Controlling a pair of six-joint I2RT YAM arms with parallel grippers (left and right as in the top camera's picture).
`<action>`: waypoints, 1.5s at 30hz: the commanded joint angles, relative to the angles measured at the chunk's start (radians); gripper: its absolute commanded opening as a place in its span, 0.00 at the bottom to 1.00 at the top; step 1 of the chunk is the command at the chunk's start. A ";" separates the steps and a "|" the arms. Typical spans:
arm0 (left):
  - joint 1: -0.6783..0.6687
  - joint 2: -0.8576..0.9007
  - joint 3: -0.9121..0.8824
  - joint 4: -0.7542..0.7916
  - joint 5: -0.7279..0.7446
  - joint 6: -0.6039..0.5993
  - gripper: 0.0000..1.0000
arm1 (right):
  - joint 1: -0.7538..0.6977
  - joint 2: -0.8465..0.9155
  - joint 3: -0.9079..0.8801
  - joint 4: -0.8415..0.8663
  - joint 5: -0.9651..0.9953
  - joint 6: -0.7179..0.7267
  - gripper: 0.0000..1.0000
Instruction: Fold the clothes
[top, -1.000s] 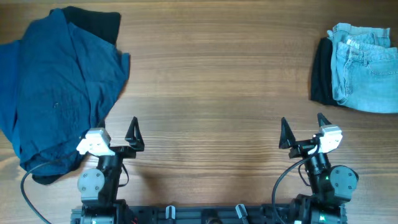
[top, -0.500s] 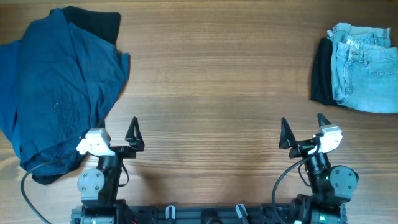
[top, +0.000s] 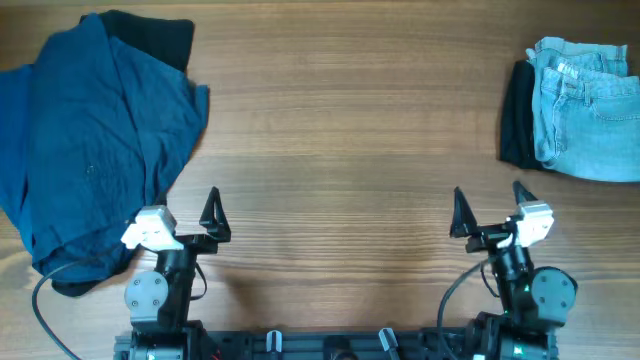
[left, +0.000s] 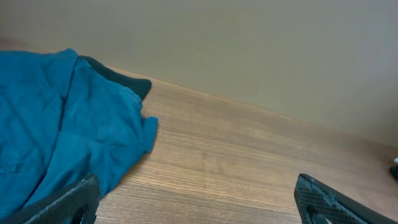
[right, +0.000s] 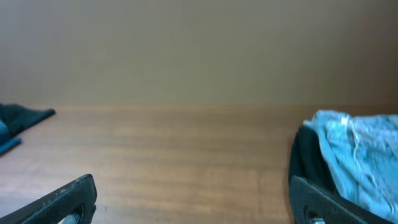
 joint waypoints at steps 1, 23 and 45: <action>0.005 -0.011 -0.008 0.022 0.071 -0.063 1.00 | 0.003 -0.006 -0.003 0.062 -0.106 0.101 1.00; 0.005 0.752 0.874 -0.543 0.240 -0.085 1.00 | 0.003 0.903 0.878 -0.013 -0.545 0.154 1.00; 0.005 1.347 1.097 -0.658 0.109 -0.085 1.00 | 0.174 1.371 1.027 -0.181 0.068 -0.210 1.00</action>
